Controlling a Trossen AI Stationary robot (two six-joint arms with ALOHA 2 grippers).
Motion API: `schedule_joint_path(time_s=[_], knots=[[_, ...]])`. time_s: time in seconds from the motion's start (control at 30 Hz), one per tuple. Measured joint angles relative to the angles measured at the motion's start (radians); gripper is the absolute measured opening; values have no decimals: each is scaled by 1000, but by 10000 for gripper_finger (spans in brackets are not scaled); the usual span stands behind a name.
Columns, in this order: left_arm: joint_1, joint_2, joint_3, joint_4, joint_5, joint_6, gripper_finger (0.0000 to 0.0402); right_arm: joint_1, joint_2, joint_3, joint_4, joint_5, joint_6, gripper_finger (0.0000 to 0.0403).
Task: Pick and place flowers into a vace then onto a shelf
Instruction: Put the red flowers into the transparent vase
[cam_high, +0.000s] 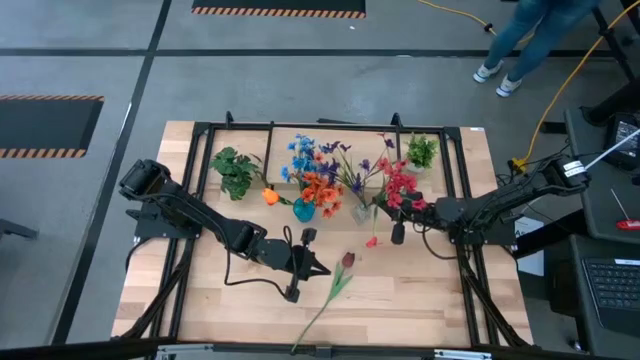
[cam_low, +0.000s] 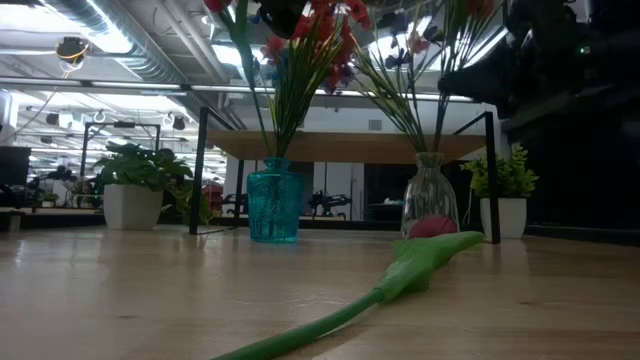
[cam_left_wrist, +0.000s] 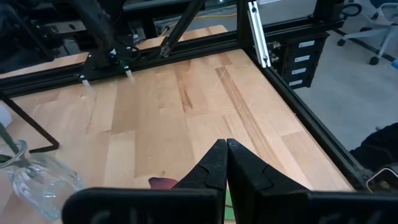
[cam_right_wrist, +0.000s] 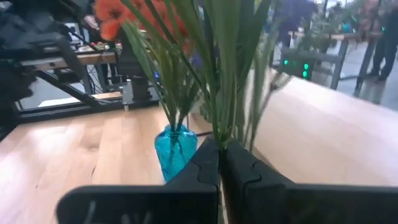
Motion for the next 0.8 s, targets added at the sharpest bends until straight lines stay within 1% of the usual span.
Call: schedule_joint_path(time_s=[0.2, 0.3, 0.47, 0.67, 0.8], knots=[[0, 0, 0, 0, -4, 0, 5, -14, 3, 0, -28, -1, 46, 2], [0, 0, 0, 0, -4, 0, 5, -14, 3, 0, -29, -1, 47, 13], [0, 0, 0, 0, -4, 0, 2, -14, 3, 0, -29, -1, 47, 48], [0, 0, 0, 0, -4, 0, 5, -14, 3, 0, -28, -1, 73, 107], [0, 0, 0, 0, -4, -3, 3, -14, 3, 0, -28, -1, 97, 136]])
